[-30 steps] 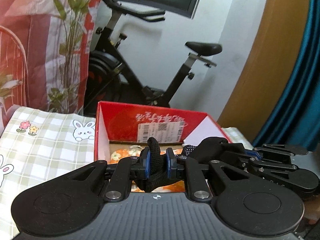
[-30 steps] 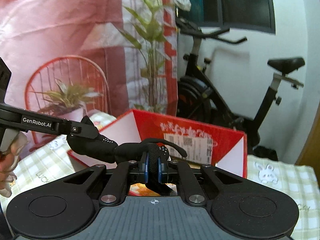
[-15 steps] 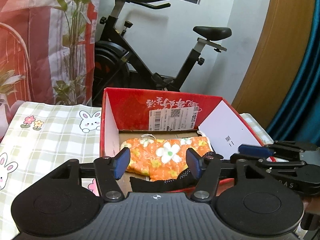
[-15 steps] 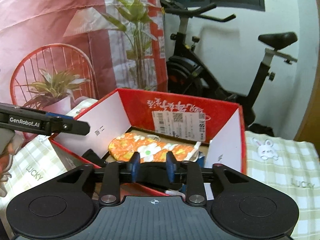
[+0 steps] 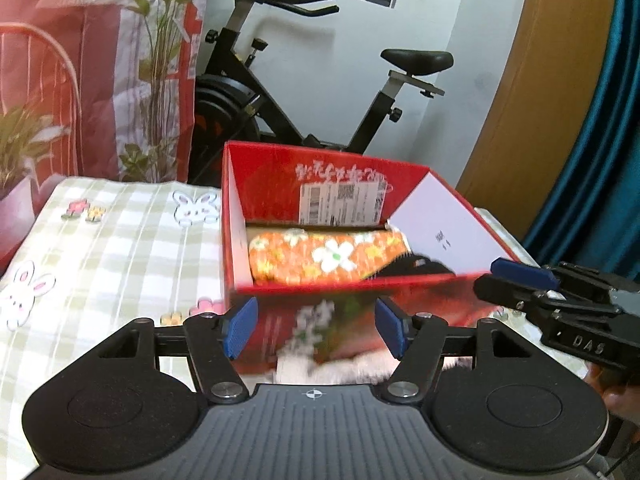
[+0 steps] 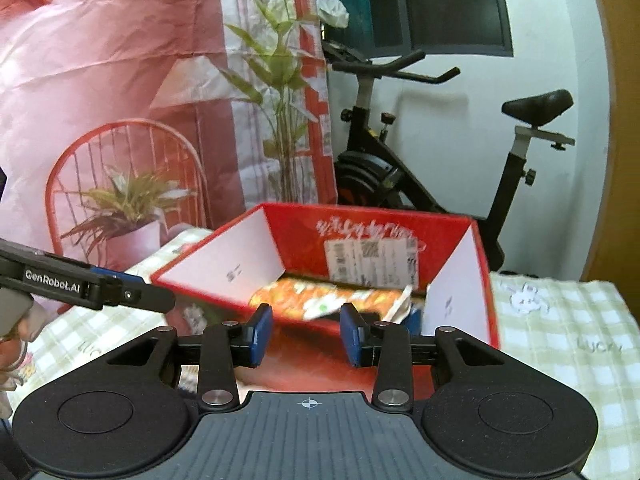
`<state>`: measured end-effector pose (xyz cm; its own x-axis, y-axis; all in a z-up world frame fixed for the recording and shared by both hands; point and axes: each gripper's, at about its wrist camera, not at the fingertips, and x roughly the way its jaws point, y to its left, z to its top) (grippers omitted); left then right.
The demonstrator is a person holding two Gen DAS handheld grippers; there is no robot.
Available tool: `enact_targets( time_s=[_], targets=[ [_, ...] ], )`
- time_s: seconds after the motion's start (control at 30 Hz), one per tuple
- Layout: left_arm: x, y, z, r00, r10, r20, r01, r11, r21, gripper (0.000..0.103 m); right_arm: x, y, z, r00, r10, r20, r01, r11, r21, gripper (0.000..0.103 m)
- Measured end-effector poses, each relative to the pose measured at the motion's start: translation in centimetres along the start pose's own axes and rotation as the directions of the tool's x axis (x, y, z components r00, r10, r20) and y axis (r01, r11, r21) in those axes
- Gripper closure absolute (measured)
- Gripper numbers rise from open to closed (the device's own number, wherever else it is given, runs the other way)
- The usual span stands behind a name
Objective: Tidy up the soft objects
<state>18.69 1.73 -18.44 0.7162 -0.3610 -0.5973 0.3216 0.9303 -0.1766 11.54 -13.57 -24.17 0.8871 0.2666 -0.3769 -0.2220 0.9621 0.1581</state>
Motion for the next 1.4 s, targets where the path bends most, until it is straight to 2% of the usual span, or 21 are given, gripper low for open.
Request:
enact_targets(
  time_s=[0.27, 0.53, 0.7, 0.8, 0.9, 1.03, 1.17, 1.4],
  targets=[
    [0.1, 1.0, -3.5, 0.998, 0.0, -0.055, -0.004, 0.997, -0.078, 0.036, 0.4, 0.6, -4.7, 0.996, 0.002, -0.089, 0.002, 0.999, 0.04, 0.068],
    [1.1, 1.9, -5.3, 0.994, 0.007, -0.105, -0.021, 0.99, -0.139, 0.036, 0.9, 0.5, -8.7, 0.986, 0.0, -0.169, 0.013, 0.997, 0.08, 0.068],
    [1.4, 2.6, -6.1, 0.992, -0.01, -0.127, -0.016, 0.98, -0.199, 0.036, 0.7, 0.1, -10.1, 0.987, 0.011, -0.158, 0.005, 0.995, 0.099, 0.068],
    [1.7, 3.1, -6.4, 0.99, -0.035, -0.136, 0.0, 0.968, -0.25, 0.038, 0.7, -0.3, -10.6, 0.989, 0.022, -0.147, -0.004, 0.992, 0.123, 0.068],
    [1.7, 3.6, -6.7, 0.99, -0.065, -0.129, 0.022, 0.951, -0.308, 0.043, 0.6, -0.7, -11.1, 0.99, 0.036, -0.136, -0.015, 0.988, 0.151, 0.068],
    [2.2, 4.6, -6.9, 0.984, -0.108, -0.139, 0.041, 0.909, -0.414, 0.047, 0.7, -0.9, -11.0, 0.99, 0.04, -0.134, -0.018, 0.987, 0.157, 0.068],
    [2.8, 5.0, -7.0, 0.981, -0.126, -0.146, 0.042, 0.878, -0.476, 0.047, 0.7, -0.9, -11.0, 0.99, 0.042, -0.132, -0.02, 0.986, 0.163, 0.068],
    [3.1, 4.1, -6.2, 0.98, -0.152, -0.128, 0.075, 0.879, -0.471, 0.056, 0.7, -1.0, -11.0, 0.99, 0.045, -0.134, -0.022, 0.985, 0.171, 0.068]
  ],
)
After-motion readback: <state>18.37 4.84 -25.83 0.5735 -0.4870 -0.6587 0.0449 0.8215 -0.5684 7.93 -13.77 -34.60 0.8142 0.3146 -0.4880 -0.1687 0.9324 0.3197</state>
